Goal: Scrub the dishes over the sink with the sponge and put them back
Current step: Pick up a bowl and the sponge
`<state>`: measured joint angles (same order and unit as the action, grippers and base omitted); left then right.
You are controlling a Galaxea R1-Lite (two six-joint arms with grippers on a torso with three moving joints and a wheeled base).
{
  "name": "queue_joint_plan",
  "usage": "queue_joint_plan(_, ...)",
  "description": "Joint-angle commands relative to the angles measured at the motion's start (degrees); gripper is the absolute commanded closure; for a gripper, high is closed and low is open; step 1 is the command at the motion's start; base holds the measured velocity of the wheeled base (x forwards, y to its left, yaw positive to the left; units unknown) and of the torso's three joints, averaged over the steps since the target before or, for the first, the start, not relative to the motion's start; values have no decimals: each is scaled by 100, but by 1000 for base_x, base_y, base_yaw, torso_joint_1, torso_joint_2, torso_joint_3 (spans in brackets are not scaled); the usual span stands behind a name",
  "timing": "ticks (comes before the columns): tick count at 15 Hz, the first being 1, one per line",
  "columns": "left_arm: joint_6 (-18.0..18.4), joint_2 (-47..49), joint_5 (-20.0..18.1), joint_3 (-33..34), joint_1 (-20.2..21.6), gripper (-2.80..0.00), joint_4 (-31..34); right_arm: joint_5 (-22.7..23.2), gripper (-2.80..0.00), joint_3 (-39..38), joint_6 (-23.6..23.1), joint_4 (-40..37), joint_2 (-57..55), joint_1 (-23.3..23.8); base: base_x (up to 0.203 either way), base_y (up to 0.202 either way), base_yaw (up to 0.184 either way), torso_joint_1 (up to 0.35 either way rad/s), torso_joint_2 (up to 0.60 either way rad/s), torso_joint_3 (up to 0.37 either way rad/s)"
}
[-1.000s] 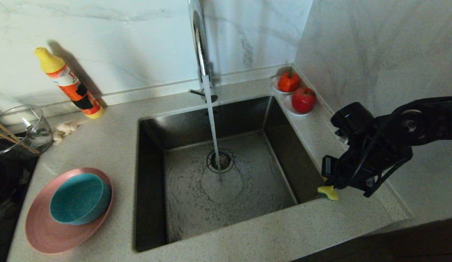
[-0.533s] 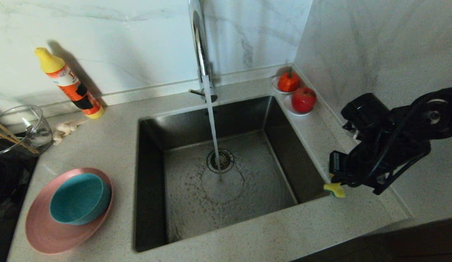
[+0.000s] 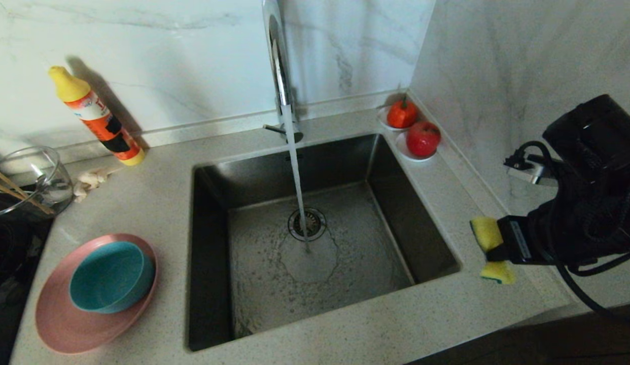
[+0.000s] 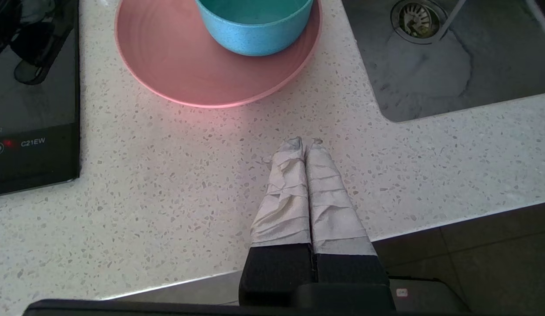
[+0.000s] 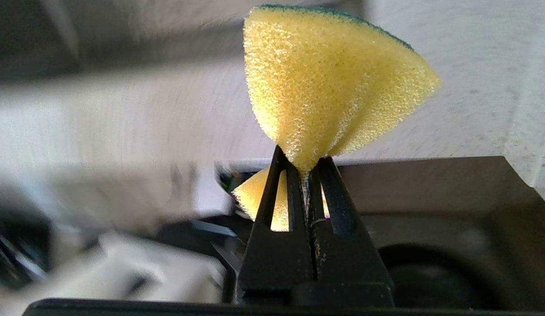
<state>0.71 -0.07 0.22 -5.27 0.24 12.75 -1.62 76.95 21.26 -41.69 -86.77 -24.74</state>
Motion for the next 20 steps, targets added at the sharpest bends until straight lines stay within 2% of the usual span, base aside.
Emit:
queue_joint_plan(1, 0, 5, 4, -1, 2, 0, 8, -20, 0, -247, -561, -77, 583, -528, 0, 0, 0, 0, 0, 0)
queue_joint_plan(3, 0, -1, 4, -1, 2, 0, 8, -34, 0, -277, -989, -274, 733, -928, 0, 0, 0, 0, 0, 0)
queue_joint_plan(7, 0, -1, 4, -1, 2, 0, 8, -108, 0, -301, -1421, -398, 820, -1773, 0, 0, 0, 0, 0, 0)
queue_joint_plan(10, 0, -1, 4, -1, 2, 0, 8, -126, 0, -331, -1963, -602, 786, -2015, 0, 0, 0, 0, 0, 0)
queue_joint_plan(12, 0, 5, 4, -1, 2, 0, 8, -275, 0, -344, -2020, -589, 696, -2101, 0, 0, 0, 0, 0, 0)
queue_joint_plan(14, 0, 7, 4, -1, 2, 0, 8, -772, 0, -431, -2121, -553, 472, -2203, 0, 0, 0, 0, 0, 0)
queue_joint_plan(17, 0, 6, 4, -1, 2, 0, 8, -867, 0, -396, -2206, -464, 282, -2355, 0, 0, 0, 0, 0, 0)
queue_joint_plan(20, 0, 7, 4, -1, 2, 0, 8, -1336, 0, -419, -2279, -63, 7, -2626, 0, 0, 0, 0, 0, 0)
